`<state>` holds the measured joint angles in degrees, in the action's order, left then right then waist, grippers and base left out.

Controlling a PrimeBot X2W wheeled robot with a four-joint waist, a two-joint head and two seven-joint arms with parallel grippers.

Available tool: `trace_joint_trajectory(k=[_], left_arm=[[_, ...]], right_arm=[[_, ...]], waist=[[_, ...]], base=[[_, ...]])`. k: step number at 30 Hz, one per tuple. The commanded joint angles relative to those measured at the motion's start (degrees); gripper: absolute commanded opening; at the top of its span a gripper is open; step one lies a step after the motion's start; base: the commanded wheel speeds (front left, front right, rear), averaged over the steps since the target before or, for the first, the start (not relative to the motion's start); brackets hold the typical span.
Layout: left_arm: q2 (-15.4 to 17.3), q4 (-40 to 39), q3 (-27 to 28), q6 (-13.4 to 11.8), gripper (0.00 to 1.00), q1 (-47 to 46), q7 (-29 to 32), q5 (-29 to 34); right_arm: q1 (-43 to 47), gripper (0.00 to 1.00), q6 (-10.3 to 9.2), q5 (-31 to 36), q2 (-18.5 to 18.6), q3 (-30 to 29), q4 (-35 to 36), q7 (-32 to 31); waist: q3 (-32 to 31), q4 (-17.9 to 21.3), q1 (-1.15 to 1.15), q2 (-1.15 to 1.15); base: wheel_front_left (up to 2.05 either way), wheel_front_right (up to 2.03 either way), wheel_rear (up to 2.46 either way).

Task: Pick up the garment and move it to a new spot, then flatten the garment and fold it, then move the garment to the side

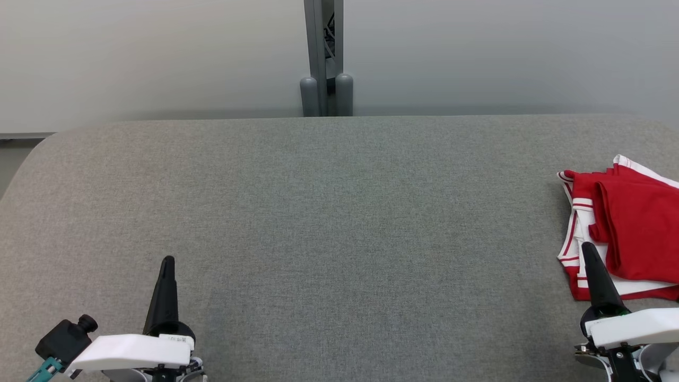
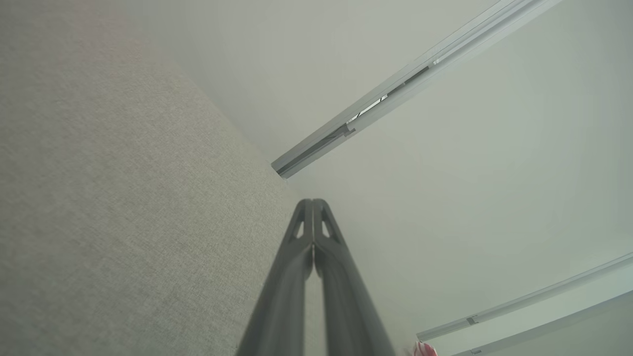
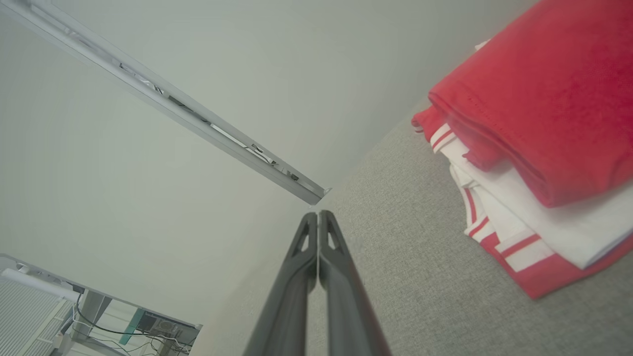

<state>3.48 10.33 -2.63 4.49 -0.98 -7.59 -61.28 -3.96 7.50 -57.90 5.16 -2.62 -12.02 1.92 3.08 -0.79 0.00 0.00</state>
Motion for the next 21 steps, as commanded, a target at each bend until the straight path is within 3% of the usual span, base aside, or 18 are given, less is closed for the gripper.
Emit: trace_joint_trajectory(k=[1,21], left_arm=[[0.53,-0.35,0.37,0.29,0.00,-1.61,0.36,-1.64],[0.73,0.53,1.04,1.26,0.00,-2.59,2.19,-12.38]], right_arm=[[-1.19,0.00,-0.01,-1.92,0.59,-0.29,0.18,-0.61],[-2.69,0.00,-0.01,-14.00,0.91,-1.60,-1.66,-4.24]], waist=[[-0.06,0.02,0.00,0.00],[-0.86,0.22,0.00,0.00]], base=[[0.00,0.00,0.00],[0.00,0.00,0.00]])
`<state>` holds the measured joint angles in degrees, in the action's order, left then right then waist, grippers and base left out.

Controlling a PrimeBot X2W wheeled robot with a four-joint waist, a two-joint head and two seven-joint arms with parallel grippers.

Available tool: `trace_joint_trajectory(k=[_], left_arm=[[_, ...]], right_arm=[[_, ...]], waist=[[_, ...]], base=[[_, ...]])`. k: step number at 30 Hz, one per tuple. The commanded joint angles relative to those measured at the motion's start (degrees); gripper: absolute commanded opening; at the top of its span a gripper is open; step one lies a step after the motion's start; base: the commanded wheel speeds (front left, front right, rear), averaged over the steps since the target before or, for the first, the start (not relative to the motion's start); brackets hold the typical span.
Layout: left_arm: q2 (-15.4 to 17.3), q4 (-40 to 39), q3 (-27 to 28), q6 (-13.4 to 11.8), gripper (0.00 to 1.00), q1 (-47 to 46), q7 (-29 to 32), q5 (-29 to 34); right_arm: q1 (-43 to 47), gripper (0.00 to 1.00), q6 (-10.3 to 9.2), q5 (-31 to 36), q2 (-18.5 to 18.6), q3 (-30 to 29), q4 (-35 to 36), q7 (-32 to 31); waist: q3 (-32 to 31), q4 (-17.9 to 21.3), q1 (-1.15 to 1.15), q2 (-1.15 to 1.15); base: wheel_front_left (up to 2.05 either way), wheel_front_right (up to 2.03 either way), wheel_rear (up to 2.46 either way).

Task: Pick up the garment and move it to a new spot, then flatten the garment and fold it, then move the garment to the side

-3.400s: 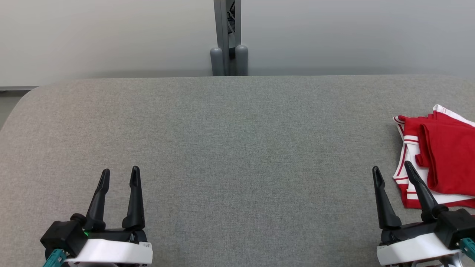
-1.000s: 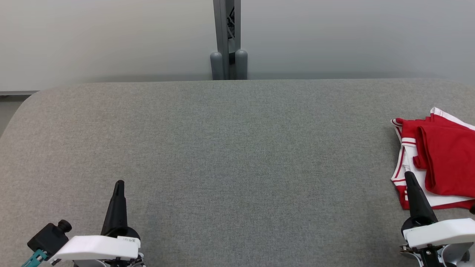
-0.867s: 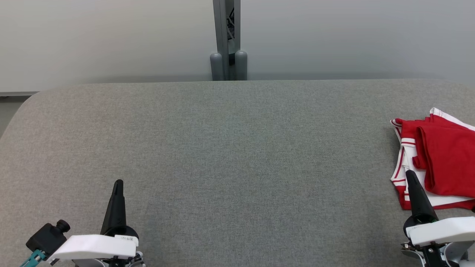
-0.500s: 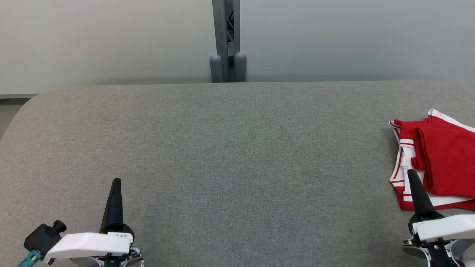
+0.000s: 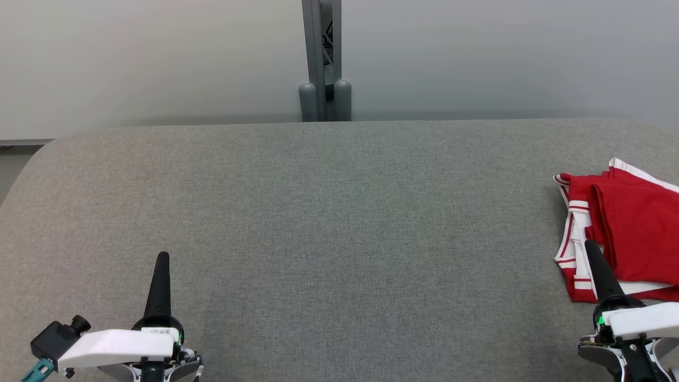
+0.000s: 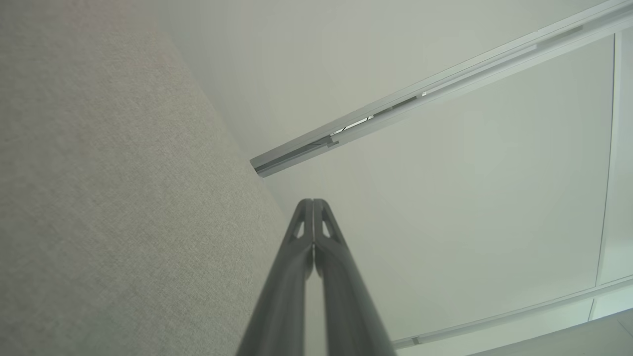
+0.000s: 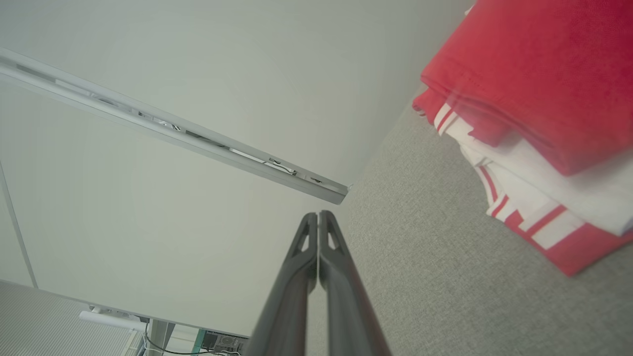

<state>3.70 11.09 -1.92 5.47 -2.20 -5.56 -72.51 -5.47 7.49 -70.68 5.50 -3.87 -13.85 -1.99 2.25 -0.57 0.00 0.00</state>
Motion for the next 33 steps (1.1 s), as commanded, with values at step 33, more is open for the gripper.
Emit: trace_joint_trajectory(k=[33], left_arm=[[0.58,0.87,1.46,1.67,0.00,-2.57,2.98,-15.85]], right_arm=[[-3.16,0.00,0.00,-17.63,0.67,-2.54,-2.53,-5.79]], waist=[[-1.41,0.37,0.00,0.00]], base=[[0.00,0.00,0.00]])
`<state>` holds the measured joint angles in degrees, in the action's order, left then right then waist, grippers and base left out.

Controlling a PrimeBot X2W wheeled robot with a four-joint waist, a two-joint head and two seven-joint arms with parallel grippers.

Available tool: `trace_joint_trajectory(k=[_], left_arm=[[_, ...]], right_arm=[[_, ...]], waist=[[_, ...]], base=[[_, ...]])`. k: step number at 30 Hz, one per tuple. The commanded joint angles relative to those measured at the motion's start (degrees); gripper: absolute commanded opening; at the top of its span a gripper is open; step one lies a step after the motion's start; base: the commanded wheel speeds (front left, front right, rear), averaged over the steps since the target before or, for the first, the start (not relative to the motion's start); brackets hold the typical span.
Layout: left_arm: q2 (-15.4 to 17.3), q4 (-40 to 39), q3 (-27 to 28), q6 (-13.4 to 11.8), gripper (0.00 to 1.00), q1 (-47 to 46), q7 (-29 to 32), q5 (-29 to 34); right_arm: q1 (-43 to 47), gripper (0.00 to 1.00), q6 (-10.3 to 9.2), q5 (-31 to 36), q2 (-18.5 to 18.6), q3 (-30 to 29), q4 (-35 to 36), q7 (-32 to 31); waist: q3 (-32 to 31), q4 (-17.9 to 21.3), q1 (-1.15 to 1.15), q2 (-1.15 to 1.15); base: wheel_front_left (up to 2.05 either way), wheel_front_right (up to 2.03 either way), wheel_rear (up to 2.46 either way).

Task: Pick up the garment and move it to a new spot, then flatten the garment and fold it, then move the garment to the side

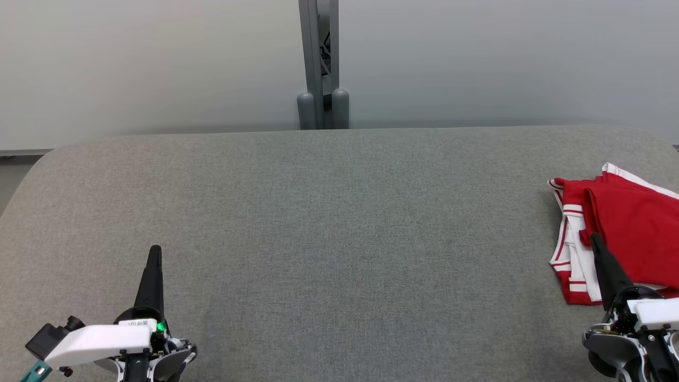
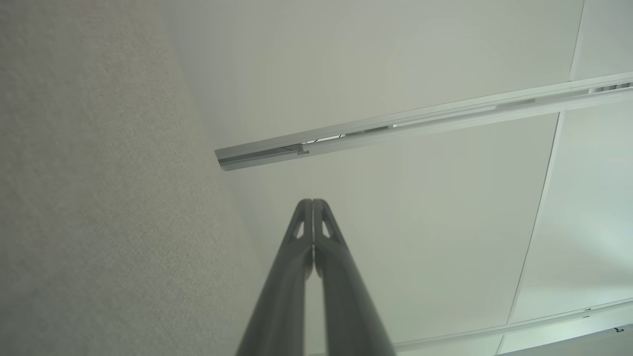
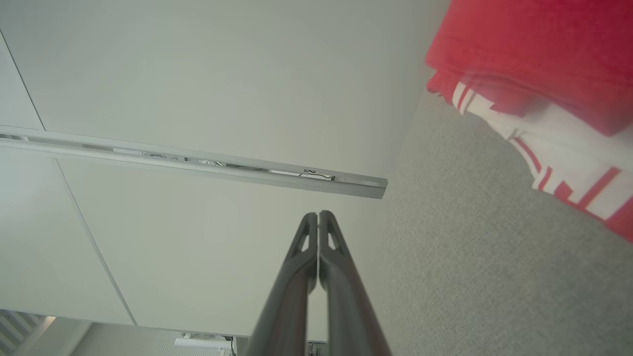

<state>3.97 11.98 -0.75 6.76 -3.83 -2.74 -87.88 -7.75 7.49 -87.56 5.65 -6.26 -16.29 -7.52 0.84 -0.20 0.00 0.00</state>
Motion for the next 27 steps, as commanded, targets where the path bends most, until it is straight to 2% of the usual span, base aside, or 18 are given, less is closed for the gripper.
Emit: trace_joint_trajectory(k=[1,17,27], left_arm=[[0.31,0.01,0.32,0.40,0.00,-0.98,0.16,-0.84],[0.29,0.47,0.82,0.96,0.00,-1.56,1.34,-6.77],[0.16,0.44,0.94,0.86,0.00,-1.49,1.44,-6.45]], right_arm=[[-0.95,0.00,0.00,-1.17,0.51,-0.23,-0.16,-0.39],[-1.60,0.00,0.00,-7.63,0.41,-1.31,-1.23,-2.64],[-1.68,0.00,0.00,-6.99,0.11,-1.62,-1.23,-2.98]], waist=[[-0.04,0.01,0.00,0.00],[-0.72,0.19,0.00,0.00],[-0.73,0.19,0.00,0.00]], base=[[0.00,0.00,0.00],[0.00,0.00,0.00],[0.00,0.00,0.00]])
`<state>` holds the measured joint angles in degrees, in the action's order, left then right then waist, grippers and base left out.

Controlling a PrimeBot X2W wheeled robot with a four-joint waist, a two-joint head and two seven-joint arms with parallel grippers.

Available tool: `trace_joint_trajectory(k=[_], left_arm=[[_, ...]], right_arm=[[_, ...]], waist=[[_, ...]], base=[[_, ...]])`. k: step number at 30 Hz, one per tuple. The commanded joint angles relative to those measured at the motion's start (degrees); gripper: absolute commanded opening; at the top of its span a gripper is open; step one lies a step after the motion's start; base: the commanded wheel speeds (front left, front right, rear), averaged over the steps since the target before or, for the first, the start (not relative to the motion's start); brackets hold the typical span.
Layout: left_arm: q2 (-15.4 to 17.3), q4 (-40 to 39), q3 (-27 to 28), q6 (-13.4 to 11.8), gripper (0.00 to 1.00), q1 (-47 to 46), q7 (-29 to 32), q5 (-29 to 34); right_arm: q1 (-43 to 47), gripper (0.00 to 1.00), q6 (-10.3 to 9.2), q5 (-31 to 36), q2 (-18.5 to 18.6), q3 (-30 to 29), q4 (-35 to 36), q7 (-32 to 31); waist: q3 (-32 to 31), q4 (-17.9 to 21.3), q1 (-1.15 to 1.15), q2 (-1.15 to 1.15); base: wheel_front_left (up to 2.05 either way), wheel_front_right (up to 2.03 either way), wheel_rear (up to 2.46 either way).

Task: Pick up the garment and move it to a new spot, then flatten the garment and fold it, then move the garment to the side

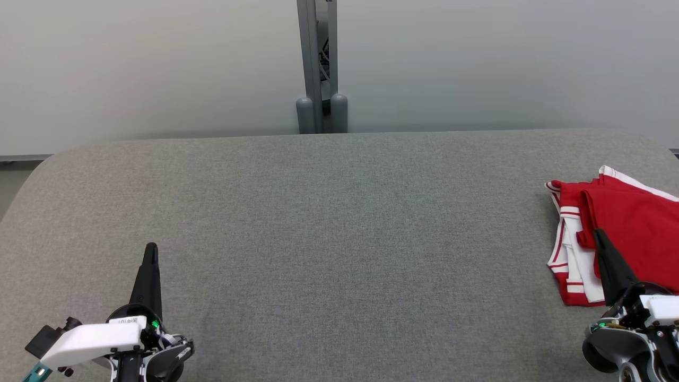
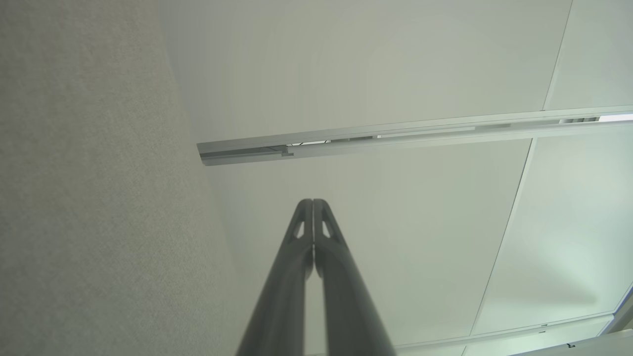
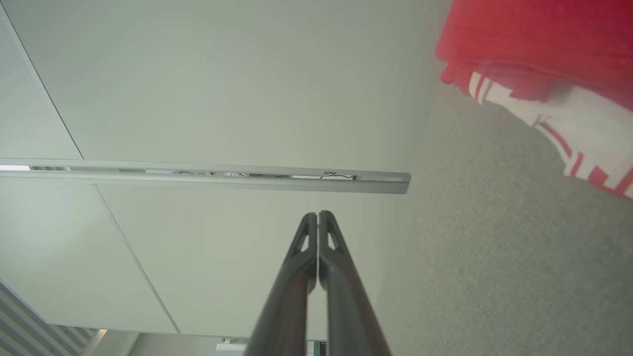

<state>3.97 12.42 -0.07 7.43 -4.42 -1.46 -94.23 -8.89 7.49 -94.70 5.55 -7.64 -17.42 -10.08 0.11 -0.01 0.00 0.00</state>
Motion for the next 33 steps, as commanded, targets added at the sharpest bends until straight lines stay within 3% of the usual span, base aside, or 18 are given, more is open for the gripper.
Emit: trace_joint_trajectory(k=[1,33], left_arm=[[0.16,0.00,0.28,0.19,0.00,-0.90,0.17,-0.09],[-0.06,0.00,0.59,0.19,0.00,-0.90,0.43,0.30]], right_arm=[[-0.55,0.00,0.00,0.19,0.19,-0.26,-0.10,-0.46],[-0.58,0.00,0.00,0.93,-0.42,-1.07,-0.17,-1.15]], waist=[[0.00,0.00,0.00,0.00],[0.00,0.00,0.00,0.00]], base=[[0.00,0.00,0.00],[0.00,0.00,0.00]])
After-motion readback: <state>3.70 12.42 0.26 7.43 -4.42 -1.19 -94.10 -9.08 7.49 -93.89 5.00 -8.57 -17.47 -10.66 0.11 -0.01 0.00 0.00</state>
